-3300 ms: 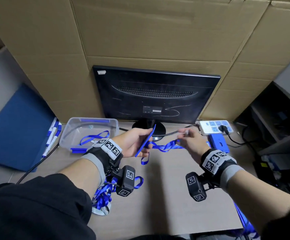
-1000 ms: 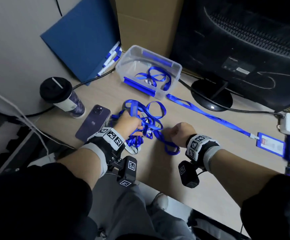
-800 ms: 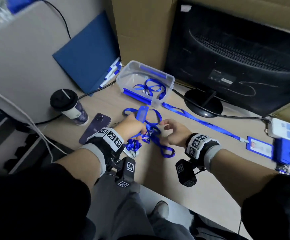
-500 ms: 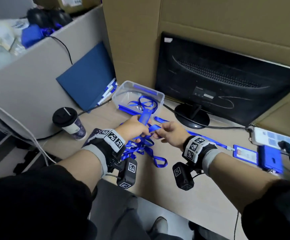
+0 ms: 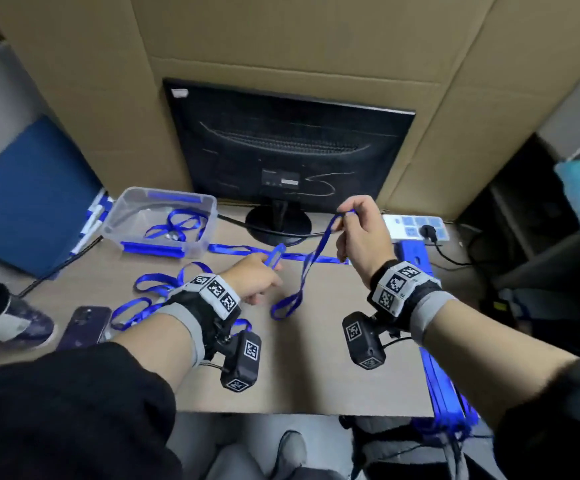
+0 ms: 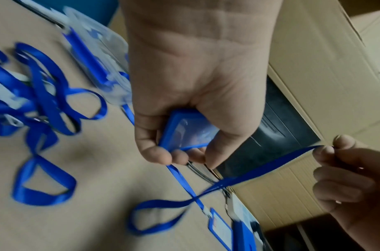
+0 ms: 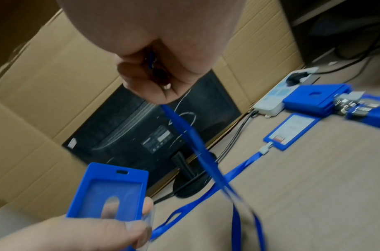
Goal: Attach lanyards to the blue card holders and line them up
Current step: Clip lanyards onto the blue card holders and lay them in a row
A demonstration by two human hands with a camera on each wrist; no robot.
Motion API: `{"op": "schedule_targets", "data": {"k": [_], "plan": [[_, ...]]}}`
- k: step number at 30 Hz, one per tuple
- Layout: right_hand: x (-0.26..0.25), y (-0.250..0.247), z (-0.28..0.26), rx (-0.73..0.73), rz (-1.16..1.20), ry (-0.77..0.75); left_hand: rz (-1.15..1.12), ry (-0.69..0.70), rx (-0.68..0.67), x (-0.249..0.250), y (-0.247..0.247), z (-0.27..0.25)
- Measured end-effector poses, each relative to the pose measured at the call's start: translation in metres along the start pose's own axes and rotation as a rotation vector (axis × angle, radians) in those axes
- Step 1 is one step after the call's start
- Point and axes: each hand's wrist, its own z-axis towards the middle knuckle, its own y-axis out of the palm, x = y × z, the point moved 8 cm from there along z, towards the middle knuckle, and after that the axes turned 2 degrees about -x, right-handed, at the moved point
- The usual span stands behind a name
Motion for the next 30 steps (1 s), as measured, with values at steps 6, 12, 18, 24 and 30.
{"op": "schedule_targets", "data": {"k": [6,12,18,24,30], "plan": [[0.046,-0.031,-0.014,-0.058,0.096,0.283,-0.09,0.029,-0.178,0.016,0.055,0.01],[0.153,-0.005,-0.024,-0.21,-0.083,0.488,-0.185,-0.019,-0.232,-0.039,0.068,0.038],[0.208,0.014,-0.012,-0.178,0.002,0.394,-0.24,0.108,-0.235,-0.068,0.081,0.079],[0.218,0.021,-0.017,-0.199,-0.007,0.226,-0.283,0.241,-0.198,-0.088,0.094,0.087],[0.213,0.023,-0.061,-0.203,0.069,0.153,-0.319,0.388,-0.113,-0.106,0.093,0.049]]}}
